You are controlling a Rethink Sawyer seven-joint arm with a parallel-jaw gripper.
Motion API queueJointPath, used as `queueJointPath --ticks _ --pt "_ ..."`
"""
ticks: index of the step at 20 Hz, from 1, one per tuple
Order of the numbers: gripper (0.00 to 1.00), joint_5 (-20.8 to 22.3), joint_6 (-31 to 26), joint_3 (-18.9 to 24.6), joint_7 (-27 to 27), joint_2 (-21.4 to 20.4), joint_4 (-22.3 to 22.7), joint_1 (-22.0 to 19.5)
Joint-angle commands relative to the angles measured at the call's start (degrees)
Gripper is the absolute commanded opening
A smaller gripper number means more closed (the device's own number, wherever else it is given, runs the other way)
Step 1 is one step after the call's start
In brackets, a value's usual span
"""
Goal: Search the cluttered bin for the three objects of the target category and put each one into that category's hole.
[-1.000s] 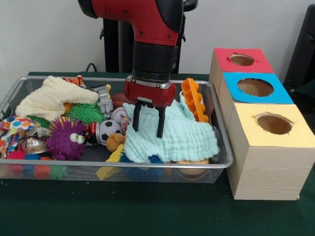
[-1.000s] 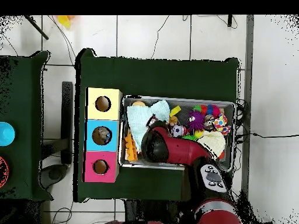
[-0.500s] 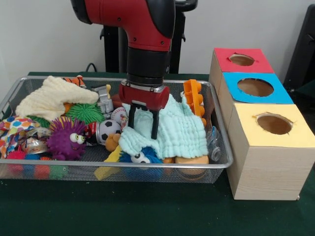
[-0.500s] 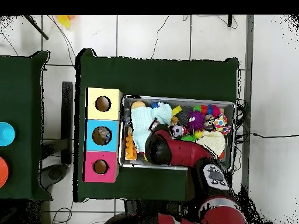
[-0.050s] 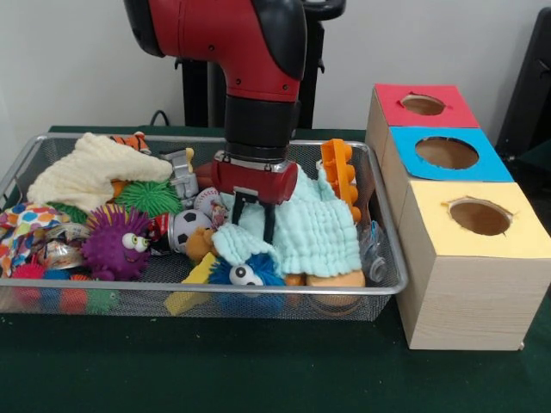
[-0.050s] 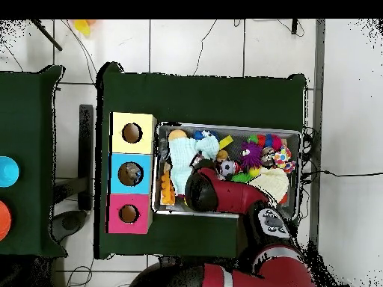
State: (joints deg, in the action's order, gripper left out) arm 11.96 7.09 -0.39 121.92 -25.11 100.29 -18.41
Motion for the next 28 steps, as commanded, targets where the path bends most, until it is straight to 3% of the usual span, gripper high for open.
queueJointPath --ticks 1,9,21,28 --pt "0.00 3.39 -0.61 4.96 2.59 5.23 -3.17 -1.27" --pt "0.00 2.89 -2.56 5.42 3.06 2.17 -0.17 -1.65" --pt "0.00 2.07 -8.10 6.03 4.29 -10.15 12.64 -3.66" --pt "0.00 2.15 -9.14 5.93 3.66 -13.31 15.76 -4.65"
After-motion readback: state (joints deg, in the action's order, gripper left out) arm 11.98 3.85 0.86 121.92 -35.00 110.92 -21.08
